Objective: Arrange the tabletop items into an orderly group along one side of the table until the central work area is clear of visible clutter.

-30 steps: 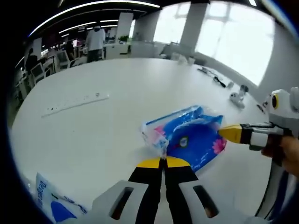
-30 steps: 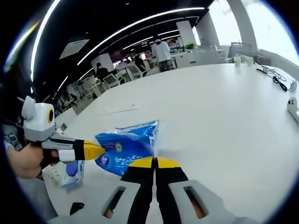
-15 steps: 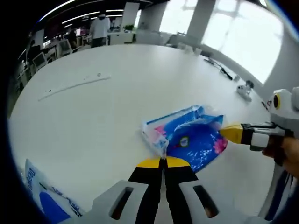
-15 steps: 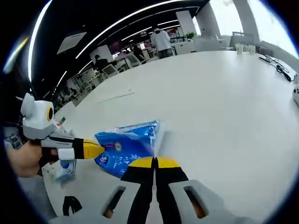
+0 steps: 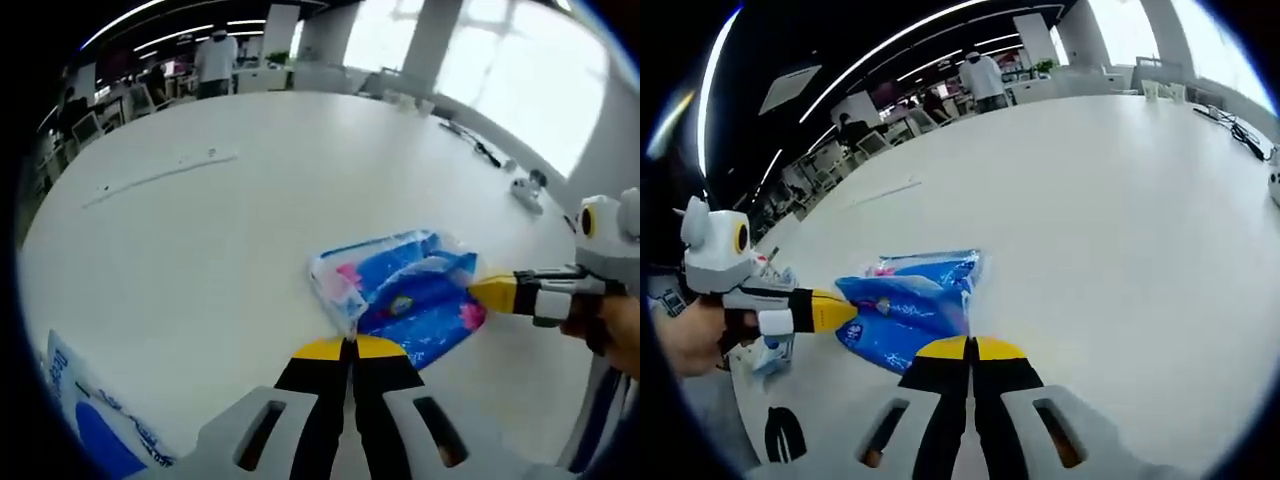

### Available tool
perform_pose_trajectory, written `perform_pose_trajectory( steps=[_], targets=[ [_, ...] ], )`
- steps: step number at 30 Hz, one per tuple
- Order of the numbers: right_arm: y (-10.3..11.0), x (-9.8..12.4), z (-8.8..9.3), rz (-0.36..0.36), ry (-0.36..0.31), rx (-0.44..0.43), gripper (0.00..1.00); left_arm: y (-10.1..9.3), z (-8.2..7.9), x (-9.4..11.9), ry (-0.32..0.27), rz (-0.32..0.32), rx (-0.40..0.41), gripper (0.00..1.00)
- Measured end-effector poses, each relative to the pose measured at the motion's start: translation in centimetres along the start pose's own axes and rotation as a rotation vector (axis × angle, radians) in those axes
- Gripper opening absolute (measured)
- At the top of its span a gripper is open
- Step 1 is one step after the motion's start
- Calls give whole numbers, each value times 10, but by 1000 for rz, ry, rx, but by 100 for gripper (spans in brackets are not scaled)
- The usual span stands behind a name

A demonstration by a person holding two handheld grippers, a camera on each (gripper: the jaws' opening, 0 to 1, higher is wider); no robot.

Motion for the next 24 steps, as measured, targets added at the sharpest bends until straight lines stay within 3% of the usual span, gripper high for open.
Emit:
perform_pose_trajectory(
  steps=[8, 12, 17, 19, 20, 22, 24],
  targets=[
    [4, 4, 0, -9, -14, 2, 0, 1, 2, 1, -10, -7, 41, 0],
    [6, 4, -1, -9, 4, -3, 0, 0, 2, 2, -10, -2, -22, 0],
    [4, 3, -2, -8, 13, -10, 0, 3, 1, 1, -42, -27, 21, 3],
    [6, 3, -2, -10, 13, -11, 1, 0, 0, 2, -47, -28, 17, 14],
    [9, 3, -5, -12, -3, 44, 7, 0, -1, 3, -47, -42, 10, 23],
    [12, 3, -8, 1, -24, 91, 27, 2, -5, 6, -65, -66, 12, 48],
    [25, 7, -17, -30, -79, 92, 40, 1, -11, 12, -99, -71, 28, 60]
  ],
)
Point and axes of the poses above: the point that each gripper's makers call its tool centre point, and the gripper's own axes: x roughly backward along the fingers, y roughly to its left, z roughly out of its underside, the point moved 1 cm from there along x, roughly backward along the fingers, and after that the axes turned 8 degrees about -y, right-handed, at the moved point
